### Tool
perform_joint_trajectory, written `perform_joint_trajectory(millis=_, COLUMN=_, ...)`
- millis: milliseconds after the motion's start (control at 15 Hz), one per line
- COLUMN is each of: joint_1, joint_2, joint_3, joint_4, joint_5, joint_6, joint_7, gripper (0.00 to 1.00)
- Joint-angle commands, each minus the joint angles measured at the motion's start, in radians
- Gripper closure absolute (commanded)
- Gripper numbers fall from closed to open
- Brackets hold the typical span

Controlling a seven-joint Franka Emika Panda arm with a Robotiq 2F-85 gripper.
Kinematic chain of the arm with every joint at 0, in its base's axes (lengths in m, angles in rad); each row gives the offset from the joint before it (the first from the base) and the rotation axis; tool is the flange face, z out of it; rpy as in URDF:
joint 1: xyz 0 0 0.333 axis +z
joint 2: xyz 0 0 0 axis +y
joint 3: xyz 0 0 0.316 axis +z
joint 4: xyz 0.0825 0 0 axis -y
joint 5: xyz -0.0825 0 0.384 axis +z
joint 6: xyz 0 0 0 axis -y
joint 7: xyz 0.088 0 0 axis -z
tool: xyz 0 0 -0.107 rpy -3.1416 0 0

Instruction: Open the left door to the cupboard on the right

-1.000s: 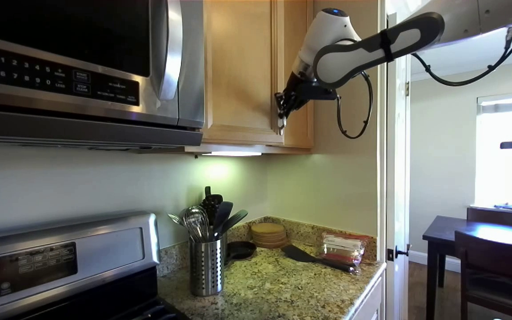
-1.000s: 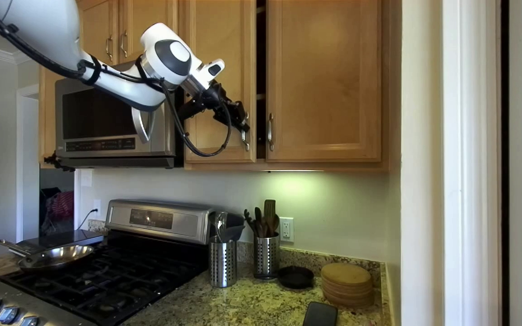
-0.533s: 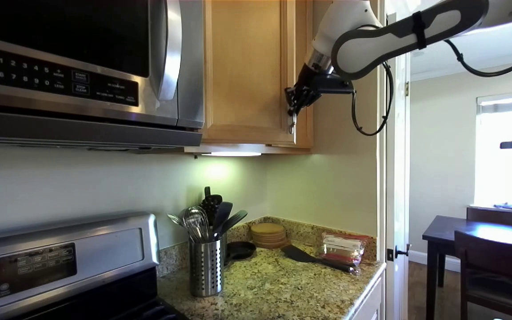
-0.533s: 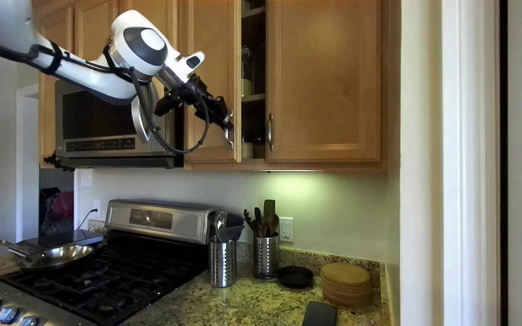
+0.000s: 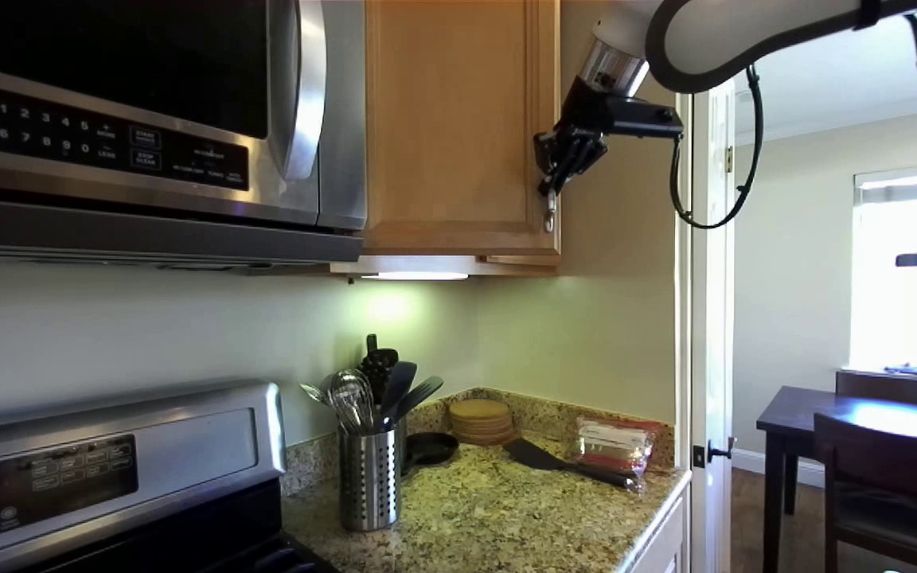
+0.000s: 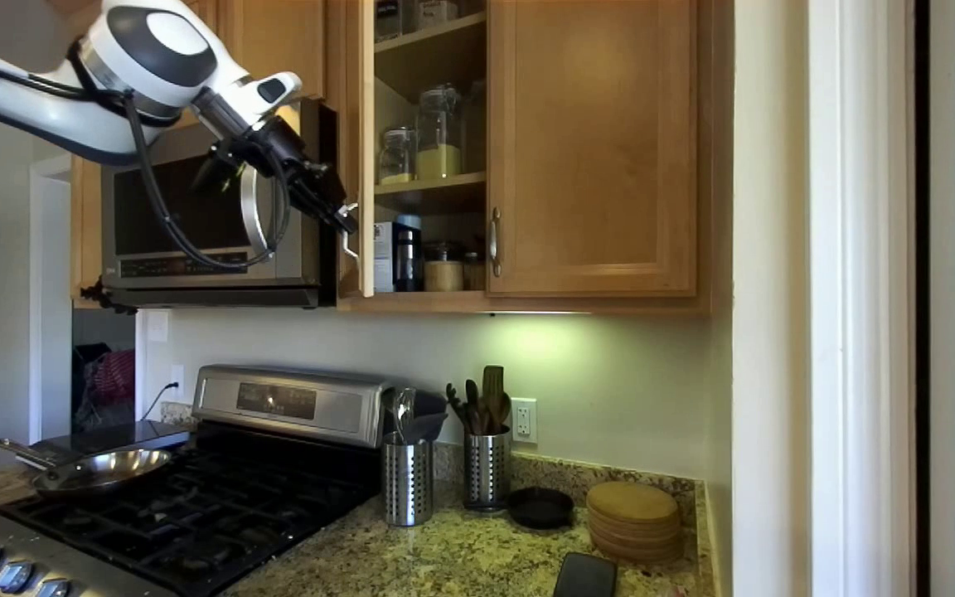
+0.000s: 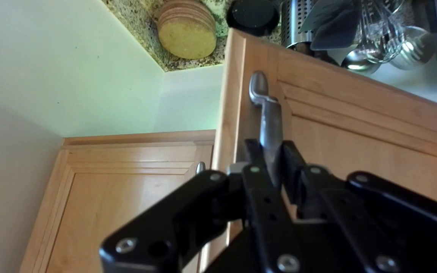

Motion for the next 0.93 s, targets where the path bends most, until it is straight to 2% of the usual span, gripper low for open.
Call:
perform_joint_trajectory(millis=0, joint_1=0.066, joint_2=-0.051, joint_3=0.1, joint_4=-0.026, joint_5=0.081, joint_6=-0.056, joint_7=-0.039, gripper=0.91)
perform_joint_trajectory(millis=67, joint_1=0.072, joint_2=-0.064, joint_3=0.116, joint_4=-0.027, joint_5=0.1, joint_6=-0.083, joint_7=-0.043, gripper=0.91)
perform_joint_trajectory(millis=133, joint_1=0.08, joint_2=-0.074, joint_3=0.134, joint_4=-0.027, joint_5=0.117, joint_6=-0.108, joint_7=-0.047, gripper=0.7)
perform_joint_trajectory(millis=200, joint_1=0.089, joint_2=-0.073, joint_3=0.142, joint_4=-0.022, joint_5=0.134, joint_6=-0.117, joint_7=-0.061, gripper=0.58)
perform_joint_trajectory(millis=467, joint_1=0.159, joint_2=-0.063, joint_3=0.166, joint_4=-0.013, joint_5=0.191, joint_6=-0.115, joint_7=-0.166, gripper=0.34)
perform_joint_trajectory(millis=733, joint_1=0.217, joint_2=-0.05, joint_3=0.128, joint_4=-0.016, joint_5=0.253, joint_6=-0.124, joint_7=-0.318, gripper=0.08)
perform_joint_trajectory(millis=867, joint_1=0.24, joint_2=-0.052, joint_3=0.098, joint_4=-0.016, joint_5=0.285, joint_6=-0.154, joint_7=-0.399, gripper=0.01)
